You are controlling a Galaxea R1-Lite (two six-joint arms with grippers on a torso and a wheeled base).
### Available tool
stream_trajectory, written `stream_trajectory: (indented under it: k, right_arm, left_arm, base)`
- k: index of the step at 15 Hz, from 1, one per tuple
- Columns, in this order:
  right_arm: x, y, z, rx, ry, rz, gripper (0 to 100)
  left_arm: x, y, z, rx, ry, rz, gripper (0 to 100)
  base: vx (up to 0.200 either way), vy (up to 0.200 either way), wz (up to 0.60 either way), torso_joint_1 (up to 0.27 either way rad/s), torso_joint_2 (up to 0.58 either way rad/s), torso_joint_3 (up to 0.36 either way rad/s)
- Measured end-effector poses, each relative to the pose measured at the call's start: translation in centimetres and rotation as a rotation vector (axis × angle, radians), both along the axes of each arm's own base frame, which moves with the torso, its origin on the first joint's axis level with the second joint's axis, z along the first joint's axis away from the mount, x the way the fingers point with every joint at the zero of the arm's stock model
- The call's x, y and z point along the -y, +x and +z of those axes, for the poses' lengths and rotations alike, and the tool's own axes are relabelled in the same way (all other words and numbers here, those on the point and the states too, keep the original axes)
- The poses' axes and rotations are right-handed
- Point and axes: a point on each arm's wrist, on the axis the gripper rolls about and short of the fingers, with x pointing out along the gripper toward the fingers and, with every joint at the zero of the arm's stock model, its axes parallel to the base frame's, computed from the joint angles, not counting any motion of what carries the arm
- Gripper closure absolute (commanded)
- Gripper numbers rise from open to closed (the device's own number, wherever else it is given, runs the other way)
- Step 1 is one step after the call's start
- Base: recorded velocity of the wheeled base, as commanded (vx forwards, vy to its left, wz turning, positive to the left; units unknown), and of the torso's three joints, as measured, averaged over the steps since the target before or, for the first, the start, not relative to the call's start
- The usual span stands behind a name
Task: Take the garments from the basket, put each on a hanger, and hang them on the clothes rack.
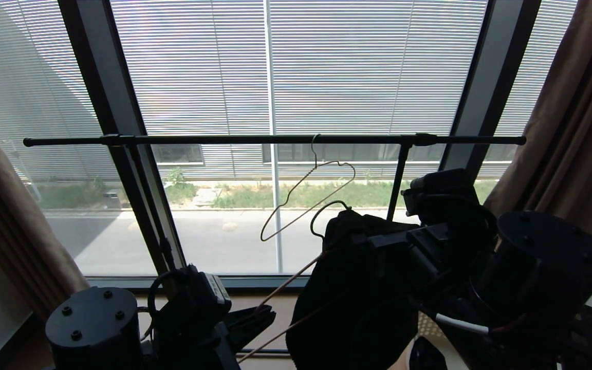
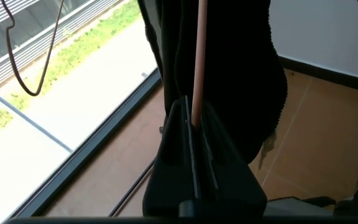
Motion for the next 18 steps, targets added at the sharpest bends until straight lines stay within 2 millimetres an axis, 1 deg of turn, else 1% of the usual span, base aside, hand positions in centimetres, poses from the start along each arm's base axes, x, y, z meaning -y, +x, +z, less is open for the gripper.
stream_trajectory:
  k: [3, 7, 11, 15, 18]
  right_arm:
    - [0.0, 0.0, 0.0, -0.001, -0.001, 0.001, 0]
    - [0.1, -0.1, -0.2, -0.005, -0.008, 0.002, 0]
    - [0.2, -0.2, -0.4, -0.009, -0.013, 0.003, 0]
    - [0.5, -0.5, -1.1, -0.027, -0.038, 0.010, 0]
    - [1.1, -0.9, -1.6, -0.043, -0.057, 0.045, 0]
  left_arm:
    - [-0.2, 0.8, 0.3, -0.005, -0.026, 0.063, 100]
    - [-0.2, 1.4, 0.7, 0.003, -0.049, 0.090, 100]
    - [0.0, 1.6, 0.9, 0.009, -0.058, 0.092, 100]
    - [-0.2, 1.7, 0.8, 0.000, -0.060, 0.102, 100]
    - [-0.3, 1.7, 1.2, 0.034, -0.105, 0.103, 100]
  base:
    - [0.000, 0.000, 0.00, 0.000, 0.00, 0.000]
    - [0.000, 0.000, 0.00, 0.000, 0.00, 0.000]
    - [0.000, 0.000, 0.00, 0.000, 0.00, 0.000]
    - [0.000, 0.000, 0.00, 0.000, 0.00, 0.000]
    - [0.000, 0.000, 0.00, 0.000, 0.00, 0.000]
